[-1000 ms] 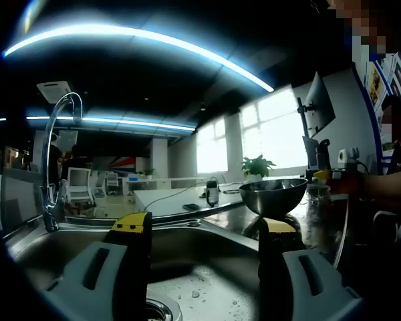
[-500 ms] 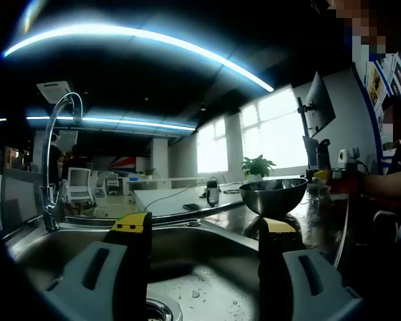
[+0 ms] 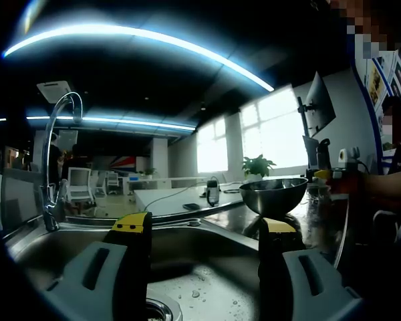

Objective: Pick up bowl with dirty water move over sink pour dirty water into sink return bowl to place

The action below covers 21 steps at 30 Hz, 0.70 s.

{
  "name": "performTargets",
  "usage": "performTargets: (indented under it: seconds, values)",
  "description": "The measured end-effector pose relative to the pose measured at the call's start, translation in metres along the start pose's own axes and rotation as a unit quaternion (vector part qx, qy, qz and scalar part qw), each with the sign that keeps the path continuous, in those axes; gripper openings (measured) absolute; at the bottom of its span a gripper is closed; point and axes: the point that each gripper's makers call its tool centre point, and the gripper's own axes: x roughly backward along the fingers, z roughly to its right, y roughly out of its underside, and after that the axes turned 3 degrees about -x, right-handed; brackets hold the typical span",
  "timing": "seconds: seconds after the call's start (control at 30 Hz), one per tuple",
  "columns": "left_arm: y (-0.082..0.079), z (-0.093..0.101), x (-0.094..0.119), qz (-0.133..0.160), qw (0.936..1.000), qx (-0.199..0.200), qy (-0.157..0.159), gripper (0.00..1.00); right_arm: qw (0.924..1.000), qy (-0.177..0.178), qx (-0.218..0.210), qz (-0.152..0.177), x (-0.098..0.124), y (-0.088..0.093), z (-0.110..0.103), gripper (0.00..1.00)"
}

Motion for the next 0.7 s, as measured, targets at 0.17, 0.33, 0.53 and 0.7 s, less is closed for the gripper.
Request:
performTargets:
  seconds: [0.17, 0.33, 0.53, 0.7]
  values:
    - [0.0005, 0.0002, -0.0001, -0.002, 1.0000, 0.000, 0.000, 0.60, 1.0000, -0.003, 0.000, 0.000, -0.0003, -0.0002, -0.0011, 0.49]
    - [0.0006, -0.0025, -0.0007, -0.001, 1.0000, 0.005, -0.004, 0.60, 1.0000, -0.003, -0.004, 0.002, -0.0003, -0.0006, -0.0007, 0.49]
    - [-0.0017, -0.0030, -0.0001, 0.007, 1.0000, 0.002, -0.005, 0.61, 1.0000, -0.001, -0.003, -0.002, -0.0005, 0.0008, -0.0004, 0.48]
    - [-0.0029, 0.0014, 0.0000, 0.010, 0.9998, -0.019, 0.002, 0.64, 1.0000, 0.000, -0.007, -0.006, -0.0009, 0.0024, 0.0006, 0.47]
